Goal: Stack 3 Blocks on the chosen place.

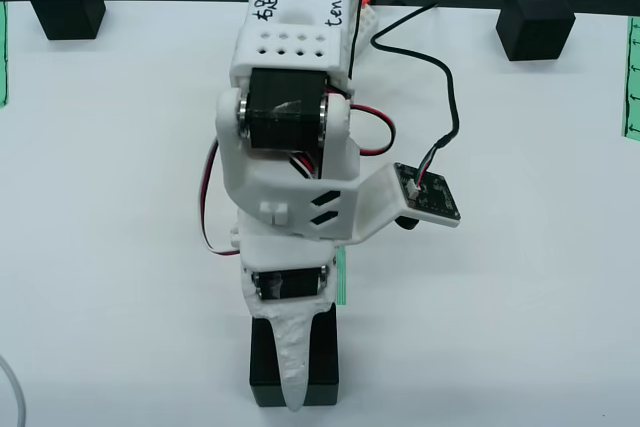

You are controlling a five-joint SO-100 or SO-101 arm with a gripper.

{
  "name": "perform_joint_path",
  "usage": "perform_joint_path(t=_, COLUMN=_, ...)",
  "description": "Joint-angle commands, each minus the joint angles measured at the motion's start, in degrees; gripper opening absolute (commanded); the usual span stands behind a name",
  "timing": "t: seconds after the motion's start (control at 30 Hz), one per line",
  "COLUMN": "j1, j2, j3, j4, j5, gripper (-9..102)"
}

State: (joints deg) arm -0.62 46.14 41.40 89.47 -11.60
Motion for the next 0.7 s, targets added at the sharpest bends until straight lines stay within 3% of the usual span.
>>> perform_joint_path(t=0.0, j1=-0.4, j2=0.4, j3=-2.0, j4=0.4, j5=-0.4, gripper=37)
perform_joint_path(t=0.67, j1=0.0, j2=2.2, j3=3.3, j4=-0.4, j5=-0.6, gripper=16)
